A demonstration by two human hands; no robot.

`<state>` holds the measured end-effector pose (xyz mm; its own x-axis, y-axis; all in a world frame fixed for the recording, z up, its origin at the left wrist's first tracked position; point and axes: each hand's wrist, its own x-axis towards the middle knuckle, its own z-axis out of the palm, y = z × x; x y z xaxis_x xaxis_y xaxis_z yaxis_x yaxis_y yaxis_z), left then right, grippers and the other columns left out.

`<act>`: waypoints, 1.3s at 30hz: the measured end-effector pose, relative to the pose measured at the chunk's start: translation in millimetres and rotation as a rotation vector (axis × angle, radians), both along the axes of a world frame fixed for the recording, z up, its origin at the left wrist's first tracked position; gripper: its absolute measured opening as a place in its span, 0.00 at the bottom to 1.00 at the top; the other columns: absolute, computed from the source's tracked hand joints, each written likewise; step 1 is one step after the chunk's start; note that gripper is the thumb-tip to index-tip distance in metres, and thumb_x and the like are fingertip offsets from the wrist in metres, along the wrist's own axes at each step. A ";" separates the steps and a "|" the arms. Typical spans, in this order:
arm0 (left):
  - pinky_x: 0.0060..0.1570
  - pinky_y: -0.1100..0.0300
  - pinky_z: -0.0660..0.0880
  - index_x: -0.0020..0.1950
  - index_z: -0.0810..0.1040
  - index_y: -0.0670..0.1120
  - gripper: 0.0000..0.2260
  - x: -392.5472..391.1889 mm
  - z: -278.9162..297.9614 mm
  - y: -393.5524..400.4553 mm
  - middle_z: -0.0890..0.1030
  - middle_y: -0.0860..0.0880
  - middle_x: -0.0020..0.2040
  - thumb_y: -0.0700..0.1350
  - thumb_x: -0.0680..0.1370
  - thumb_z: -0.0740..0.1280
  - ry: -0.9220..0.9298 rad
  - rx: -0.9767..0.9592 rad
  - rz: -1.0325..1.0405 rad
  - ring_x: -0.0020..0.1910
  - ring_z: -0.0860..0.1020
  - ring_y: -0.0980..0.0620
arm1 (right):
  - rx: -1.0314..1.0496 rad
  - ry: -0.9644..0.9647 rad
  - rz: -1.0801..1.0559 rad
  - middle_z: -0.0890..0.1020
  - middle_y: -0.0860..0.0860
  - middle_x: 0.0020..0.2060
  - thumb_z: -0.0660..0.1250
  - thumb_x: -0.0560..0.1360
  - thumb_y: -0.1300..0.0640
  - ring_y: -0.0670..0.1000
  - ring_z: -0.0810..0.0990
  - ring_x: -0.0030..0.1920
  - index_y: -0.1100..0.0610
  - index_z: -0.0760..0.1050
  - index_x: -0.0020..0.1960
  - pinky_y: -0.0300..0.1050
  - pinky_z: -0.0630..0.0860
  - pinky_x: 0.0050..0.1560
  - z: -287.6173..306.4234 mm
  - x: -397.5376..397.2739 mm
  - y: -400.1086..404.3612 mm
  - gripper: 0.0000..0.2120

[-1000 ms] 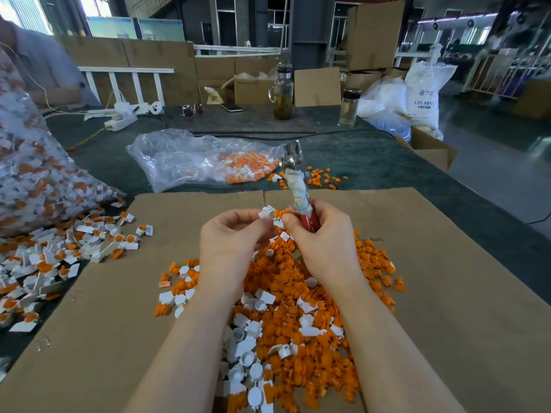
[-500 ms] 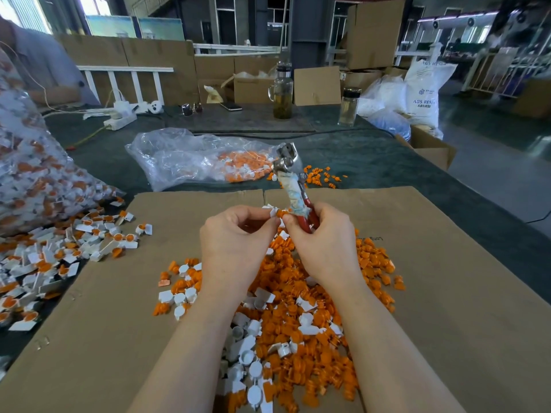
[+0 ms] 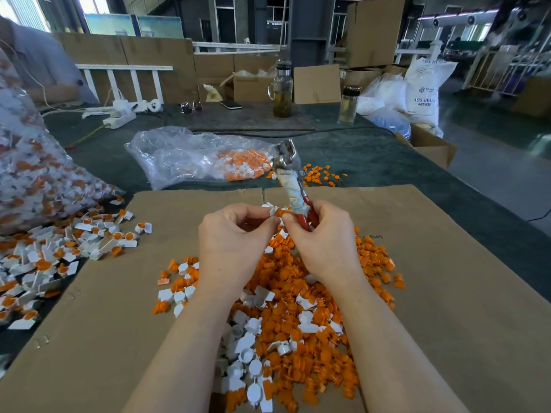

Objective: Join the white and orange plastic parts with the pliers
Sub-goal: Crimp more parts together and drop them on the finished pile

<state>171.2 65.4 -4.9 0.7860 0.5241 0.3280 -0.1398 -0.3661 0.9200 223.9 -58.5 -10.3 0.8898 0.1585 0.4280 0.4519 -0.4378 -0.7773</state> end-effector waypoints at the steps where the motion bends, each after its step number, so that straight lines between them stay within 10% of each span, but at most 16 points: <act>1: 0.37 0.72 0.76 0.41 0.84 0.57 0.07 -0.3 0.1 0.0 0.84 0.60 0.36 0.44 0.71 0.77 0.000 0.002 -0.001 0.38 0.82 0.62 | -0.004 -0.002 0.001 0.79 0.43 0.36 0.70 0.75 0.51 0.44 0.79 0.37 0.55 0.79 0.51 0.39 0.74 0.35 0.4 -0.3 0.1 0.10; 6: 0.37 0.72 0.76 0.41 0.85 0.55 0.06 -0.6 0.1 -0.2 0.85 0.59 0.36 0.44 0.71 0.77 0.000 0.011 -0.014 0.37 0.82 0.62 | 0.018 0.028 0.026 0.82 0.49 0.39 0.70 0.75 0.52 0.52 0.82 0.38 0.56 0.78 0.51 0.55 0.81 0.39 1.8 -1.5 0.6 0.09; 31: 0.37 0.63 0.80 0.39 0.83 0.51 0.06 3.3 2.2 -6.1 0.84 0.52 0.35 0.44 0.70 0.78 -0.003 -0.163 0.041 0.37 0.83 0.52 | 0.182 0.241 0.222 0.85 0.49 0.39 0.68 0.75 0.59 0.51 0.83 0.43 0.47 0.79 0.45 0.61 0.81 0.44 9.2 -4.7 -5.0 0.07; 39: 0.38 0.67 0.79 0.43 0.83 0.46 0.03 1.2 1.2 2.0 0.85 0.50 0.36 0.40 0.73 0.75 -0.086 -0.346 -0.042 0.38 0.85 0.53 | 0.193 0.323 0.290 0.83 0.62 0.46 0.70 0.73 0.60 0.64 0.81 0.48 0.48 0.79 0.46 0.67 0.79 0.47 12.8 -3.9 -14.2 0.07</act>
